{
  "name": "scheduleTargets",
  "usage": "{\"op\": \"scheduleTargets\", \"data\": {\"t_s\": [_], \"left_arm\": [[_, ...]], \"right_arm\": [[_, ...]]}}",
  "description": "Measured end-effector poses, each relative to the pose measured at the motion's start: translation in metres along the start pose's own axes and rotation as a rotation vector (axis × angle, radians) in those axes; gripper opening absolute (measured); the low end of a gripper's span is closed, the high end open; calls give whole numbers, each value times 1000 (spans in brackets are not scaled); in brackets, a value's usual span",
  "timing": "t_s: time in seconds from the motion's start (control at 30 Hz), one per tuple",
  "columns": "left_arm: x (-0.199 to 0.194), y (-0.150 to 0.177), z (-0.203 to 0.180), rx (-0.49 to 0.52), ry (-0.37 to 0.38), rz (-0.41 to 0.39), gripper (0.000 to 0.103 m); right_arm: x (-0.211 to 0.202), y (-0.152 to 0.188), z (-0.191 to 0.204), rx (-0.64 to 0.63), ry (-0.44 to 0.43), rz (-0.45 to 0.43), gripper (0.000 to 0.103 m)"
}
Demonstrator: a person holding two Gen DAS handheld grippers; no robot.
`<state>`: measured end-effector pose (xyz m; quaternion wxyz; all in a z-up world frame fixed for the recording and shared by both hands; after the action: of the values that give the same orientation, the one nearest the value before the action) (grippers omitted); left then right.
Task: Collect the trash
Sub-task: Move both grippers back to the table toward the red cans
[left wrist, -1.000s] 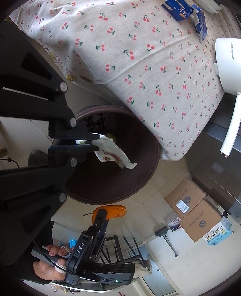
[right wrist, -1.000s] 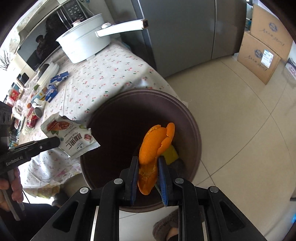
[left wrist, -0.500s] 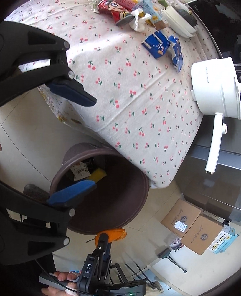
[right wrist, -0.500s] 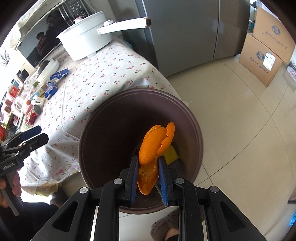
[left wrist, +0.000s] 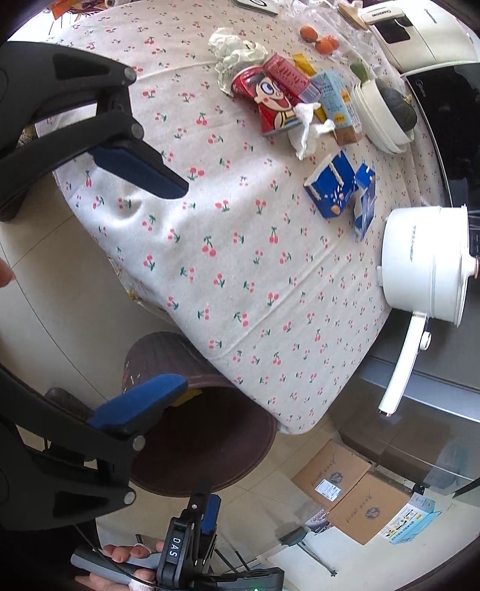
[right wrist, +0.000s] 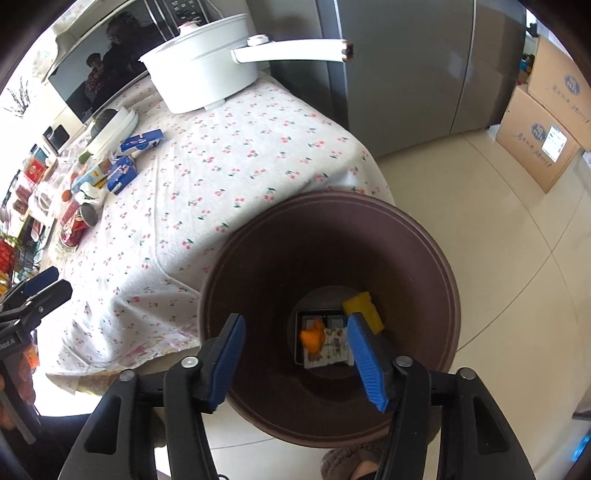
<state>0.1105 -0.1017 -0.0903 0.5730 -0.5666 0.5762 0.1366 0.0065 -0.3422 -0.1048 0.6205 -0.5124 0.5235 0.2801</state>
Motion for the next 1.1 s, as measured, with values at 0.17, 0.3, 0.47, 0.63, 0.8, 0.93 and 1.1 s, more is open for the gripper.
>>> {"op": "scheduleTargets", "data": {"t_s": [0.17,0.3,0.47,0.63,0.8,0.93,1.1], "left_arm": [[-18,6,28,-42,-39,-26,97],[-29,12,49,-71,-71,-39,97],[-42,20,77,-119,-106,-50,98],[-53,28,104,-179,-124,-60,98],[-65,27,129,-232,-121,-65,98],[-82,21,155,-294,-116,-105,98],[-87,9,189,-384,-117,-140,98]], "right_arm": [[-1,-7,22,-14,-15,-1,70],[-2,-12,41,-31,-23,-3,73],[-2,-17,63,-60,-29,-7,76],[-1,-24,86,-90,-32,-7,77],[0,-31,109,-114,-40,-11,78],[2,-38,128,-132,-45,-12,79],[7,-50,151,-147,-59,-9,79]]}}
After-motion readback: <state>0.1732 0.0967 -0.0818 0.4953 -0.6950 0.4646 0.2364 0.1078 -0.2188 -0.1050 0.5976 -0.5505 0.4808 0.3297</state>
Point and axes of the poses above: each gripper's, at about its wrist camera, not at the fingertips, and x roughly the way its jaws point, z to its left, y to its underside, the point moved 6 cm from there along x, roughly the way its jaws point, and after that the axes turned 12 degrees about y, right-handed, at the moved point
